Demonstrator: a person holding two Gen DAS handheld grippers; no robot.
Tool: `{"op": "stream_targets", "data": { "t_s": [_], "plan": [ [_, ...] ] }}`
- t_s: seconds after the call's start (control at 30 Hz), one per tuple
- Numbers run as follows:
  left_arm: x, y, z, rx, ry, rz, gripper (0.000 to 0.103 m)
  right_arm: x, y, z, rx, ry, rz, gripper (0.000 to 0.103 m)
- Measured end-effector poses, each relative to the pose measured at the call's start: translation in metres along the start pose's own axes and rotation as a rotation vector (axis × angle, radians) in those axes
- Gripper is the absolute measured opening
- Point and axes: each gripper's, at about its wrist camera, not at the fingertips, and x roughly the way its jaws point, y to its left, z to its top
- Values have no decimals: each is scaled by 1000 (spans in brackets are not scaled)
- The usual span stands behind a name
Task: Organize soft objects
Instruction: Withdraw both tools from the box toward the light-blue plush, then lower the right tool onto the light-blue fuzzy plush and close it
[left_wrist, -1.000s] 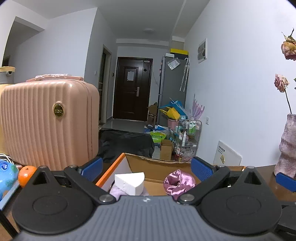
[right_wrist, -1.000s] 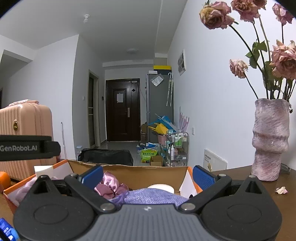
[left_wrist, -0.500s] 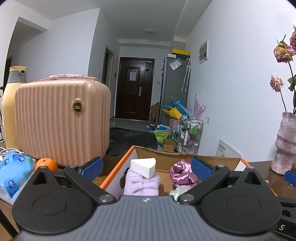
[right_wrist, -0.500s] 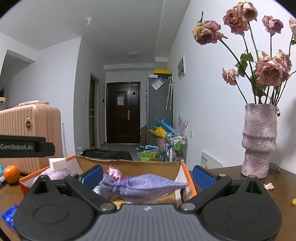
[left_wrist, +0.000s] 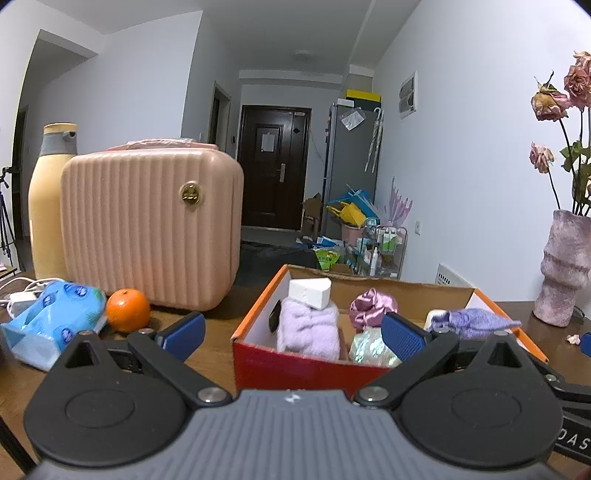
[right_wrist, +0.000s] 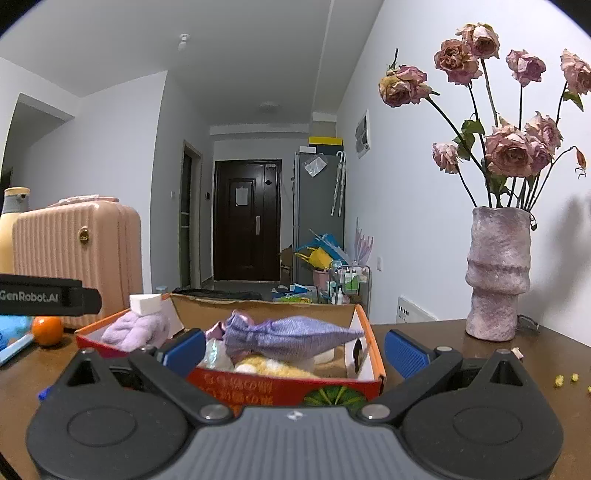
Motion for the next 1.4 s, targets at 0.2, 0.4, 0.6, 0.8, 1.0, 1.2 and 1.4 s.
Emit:
{"op": "stream_targets", "data": {
  "t_s": [0.2,0.4,0.6,0.8,1.0,1.2,1.4],
  "plan": [
    [-17,11,-7,3,23,-1,103,-22,5,-5,-8,18,6,103],
    [-33,21,-14,13,43,-5,103,-42,9,-10,-15,43,17,103],
    [-50,30,-21,30,64,-15,103,-57,14,-15,-17,70,26,103],
    [-64,37,-29,50,94,-26,103,-69,19,-19,-18,103,38,103],
    [-76,48,-36,70,129,-41,103,-78,22,-23,-5,129,50,103],
    [-84,58,-43,99,157,-61,103,-78,29,-25,-21,155,57,103],
    [-81,64,-42,78,174,-68,103,-63,37,-27,-16,220,64,103]
  ]
}}
